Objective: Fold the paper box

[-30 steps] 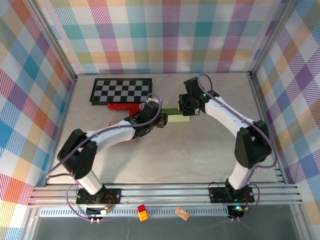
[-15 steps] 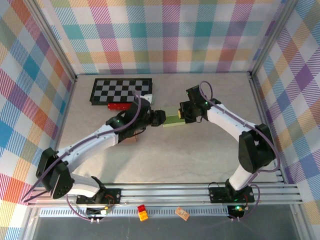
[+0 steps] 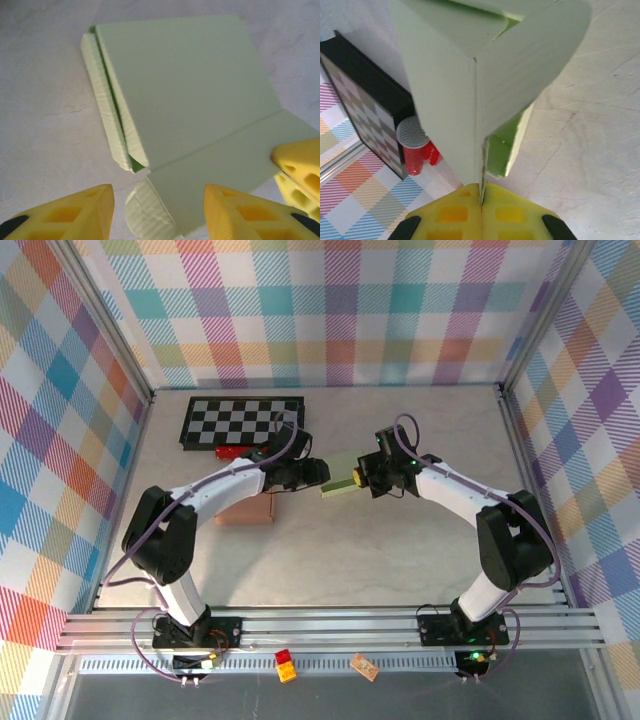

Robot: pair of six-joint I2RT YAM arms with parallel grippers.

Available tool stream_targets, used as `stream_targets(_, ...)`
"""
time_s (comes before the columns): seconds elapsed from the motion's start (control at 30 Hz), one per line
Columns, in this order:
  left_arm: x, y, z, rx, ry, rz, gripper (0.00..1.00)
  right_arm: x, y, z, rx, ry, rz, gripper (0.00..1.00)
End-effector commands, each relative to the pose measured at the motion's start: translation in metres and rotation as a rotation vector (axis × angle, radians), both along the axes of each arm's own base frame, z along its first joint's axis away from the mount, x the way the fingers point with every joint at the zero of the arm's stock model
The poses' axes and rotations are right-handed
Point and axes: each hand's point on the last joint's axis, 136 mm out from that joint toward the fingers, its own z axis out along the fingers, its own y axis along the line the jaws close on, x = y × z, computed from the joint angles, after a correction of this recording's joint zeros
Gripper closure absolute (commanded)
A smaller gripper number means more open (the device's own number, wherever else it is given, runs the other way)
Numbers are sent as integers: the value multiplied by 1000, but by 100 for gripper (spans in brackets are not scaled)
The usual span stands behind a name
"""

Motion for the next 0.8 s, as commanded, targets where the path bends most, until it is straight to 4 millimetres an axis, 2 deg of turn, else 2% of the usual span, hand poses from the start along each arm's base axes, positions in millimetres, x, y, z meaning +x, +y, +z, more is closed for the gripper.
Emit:
stream_targets(0.0, 8, -5, 3, -59, 30, 26, 50, -4, 3, 0, 25, -19, 40, 99)
stream_targets(0.17, 12, 3, -17, -38, 65, 55, 50, -12, -1, -10, 0, 5, 67, 96)
stream_targets(0.3, 20, 0, -23, -91, 52, 64, 52, -16, -3, -17, -20, 9, 83, 94)
stream_targets(0.5, 30, -5, -31, -155, 47, 73, 62, -21, -6, -30, -34, 37, 97, 87)
stream_targets(0.6, 27, -2, -36, -124, 72, 68, 64, -22, -9, -28, -45, 32, 101, 79)
stream_targets(0.77, 16, 16, -41, -26, 95, 84, 62, -28, -14, -26, -75, 60, 125, 70)
